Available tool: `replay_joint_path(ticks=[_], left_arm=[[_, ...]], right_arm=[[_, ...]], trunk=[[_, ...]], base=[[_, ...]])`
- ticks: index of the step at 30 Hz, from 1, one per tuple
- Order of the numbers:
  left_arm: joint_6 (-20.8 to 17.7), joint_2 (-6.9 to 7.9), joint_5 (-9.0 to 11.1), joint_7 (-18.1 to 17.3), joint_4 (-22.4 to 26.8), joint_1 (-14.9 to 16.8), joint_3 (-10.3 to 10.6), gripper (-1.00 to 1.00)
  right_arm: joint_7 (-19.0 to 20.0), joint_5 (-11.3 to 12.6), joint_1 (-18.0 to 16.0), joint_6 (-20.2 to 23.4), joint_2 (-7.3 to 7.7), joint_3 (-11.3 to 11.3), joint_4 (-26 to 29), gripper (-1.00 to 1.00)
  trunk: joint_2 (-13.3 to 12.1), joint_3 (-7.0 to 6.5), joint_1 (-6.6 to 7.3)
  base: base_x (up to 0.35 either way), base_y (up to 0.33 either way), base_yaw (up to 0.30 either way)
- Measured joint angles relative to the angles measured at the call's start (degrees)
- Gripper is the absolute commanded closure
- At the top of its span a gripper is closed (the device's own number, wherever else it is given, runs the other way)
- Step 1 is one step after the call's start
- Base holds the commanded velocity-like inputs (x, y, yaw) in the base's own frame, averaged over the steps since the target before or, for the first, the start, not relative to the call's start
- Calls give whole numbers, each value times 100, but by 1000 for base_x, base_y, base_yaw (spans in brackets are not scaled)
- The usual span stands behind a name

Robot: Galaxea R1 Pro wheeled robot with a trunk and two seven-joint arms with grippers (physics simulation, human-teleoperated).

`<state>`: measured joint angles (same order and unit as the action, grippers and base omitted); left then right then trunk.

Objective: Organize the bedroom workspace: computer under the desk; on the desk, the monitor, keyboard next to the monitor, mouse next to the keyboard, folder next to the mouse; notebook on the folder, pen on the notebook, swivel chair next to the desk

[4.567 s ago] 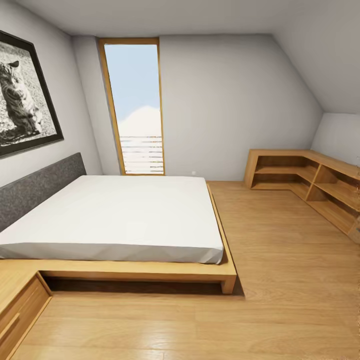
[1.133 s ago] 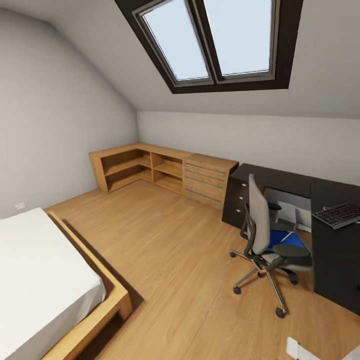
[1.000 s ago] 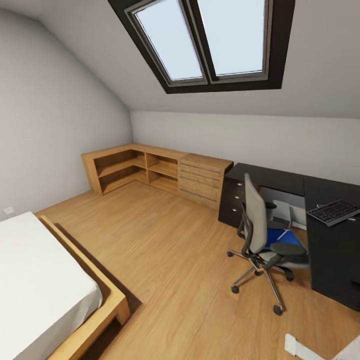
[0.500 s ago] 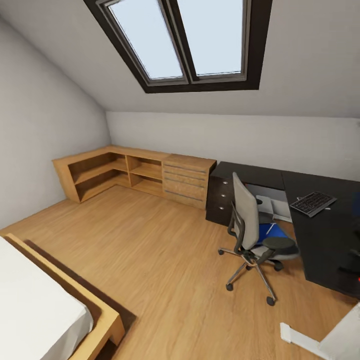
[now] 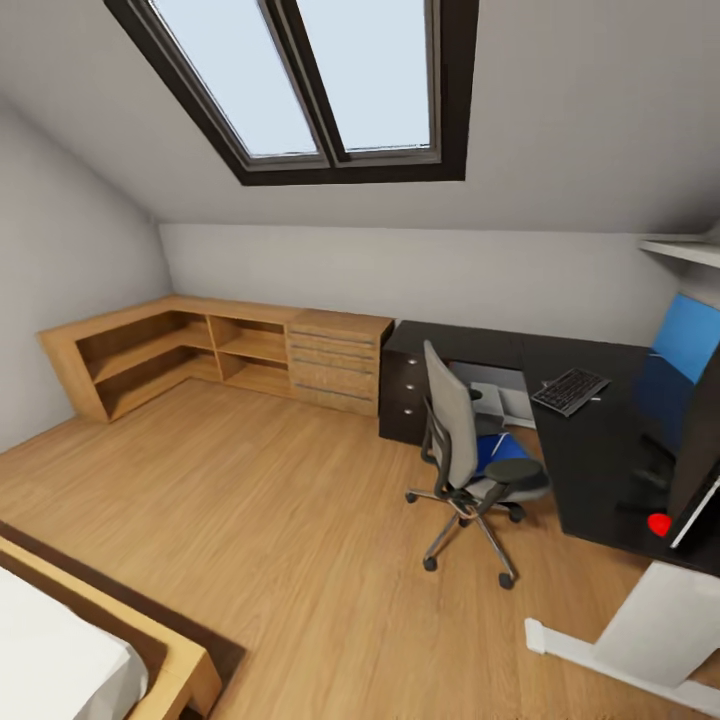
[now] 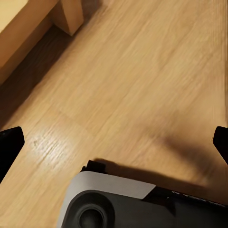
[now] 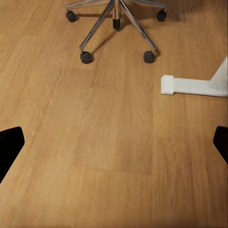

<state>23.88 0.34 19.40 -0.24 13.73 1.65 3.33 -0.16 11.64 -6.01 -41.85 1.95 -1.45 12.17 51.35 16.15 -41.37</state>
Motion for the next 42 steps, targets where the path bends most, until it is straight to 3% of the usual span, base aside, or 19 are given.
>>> replay_joint_path(ticks=[31, 42], left_arm=[[1, 7, 9, 0, 0, 0, -14, -100], [97, 5, -4, 10, 2, -1, -8, -100]], right_arm=[[0, -19, 0, -21, 0, 3, 7, -100], [0, 2, -1, 9, -49, 22, -42, -100]], trunk=[[0, 0, 0], [0, 6, 2]], base=[[0, 0, -266], [235, 160, -21]])
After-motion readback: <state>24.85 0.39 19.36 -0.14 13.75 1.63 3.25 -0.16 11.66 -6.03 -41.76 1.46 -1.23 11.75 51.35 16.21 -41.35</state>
